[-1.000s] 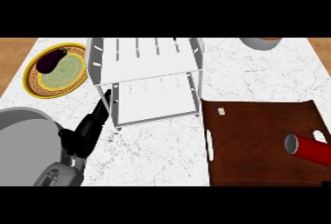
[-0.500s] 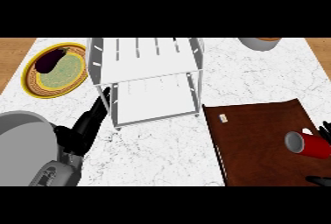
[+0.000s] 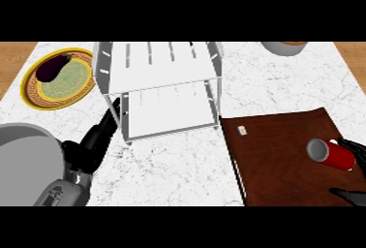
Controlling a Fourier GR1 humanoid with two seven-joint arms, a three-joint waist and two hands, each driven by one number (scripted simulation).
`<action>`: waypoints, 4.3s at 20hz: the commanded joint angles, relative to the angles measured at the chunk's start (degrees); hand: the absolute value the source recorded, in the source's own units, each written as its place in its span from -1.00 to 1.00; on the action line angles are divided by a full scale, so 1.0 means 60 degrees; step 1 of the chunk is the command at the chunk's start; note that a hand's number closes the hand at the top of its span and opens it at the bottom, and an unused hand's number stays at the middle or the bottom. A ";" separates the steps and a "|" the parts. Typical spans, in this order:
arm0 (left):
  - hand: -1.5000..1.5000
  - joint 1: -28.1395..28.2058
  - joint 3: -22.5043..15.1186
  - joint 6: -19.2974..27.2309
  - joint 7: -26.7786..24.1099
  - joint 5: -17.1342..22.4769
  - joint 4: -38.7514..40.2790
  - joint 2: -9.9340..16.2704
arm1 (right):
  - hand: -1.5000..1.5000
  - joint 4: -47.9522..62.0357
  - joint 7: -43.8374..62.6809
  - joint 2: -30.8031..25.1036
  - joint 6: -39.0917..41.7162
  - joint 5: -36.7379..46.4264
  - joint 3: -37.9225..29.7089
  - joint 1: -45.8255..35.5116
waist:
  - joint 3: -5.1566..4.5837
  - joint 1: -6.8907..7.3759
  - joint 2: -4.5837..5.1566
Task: Pick the can from the tray and place it in the tiered basket
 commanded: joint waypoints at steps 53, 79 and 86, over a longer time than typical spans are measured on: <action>0.00 -0.0050 0.0342 -0.0295 0.0210 -0.1012 0.0197 -0.1001 | 1.00 -0.4158 1.3021 0.3234 -0.3017 0.3666 0.3729 -1.0843 | 0.0074 0.0282 0.0092; 0.00 -0.0199 0.0697 -0.0862 0.0154 -0.1241 0.0325 -0.1076 | 1.00 0.1850 1.2487 0.4912 -0.4470 0.0576 0.3346 -1.3057 | 0.0071 0.0565 0.0098; 0.00 -0.0082 0.0730 -0.0967 0.0119 -0.1390 0.0409 -0.1051 | -1.00 0.1485 1.2663 0.4910 -0.5188 -0.1423 0.3991 -1.2656 | 0.0075 0.0479 0.0059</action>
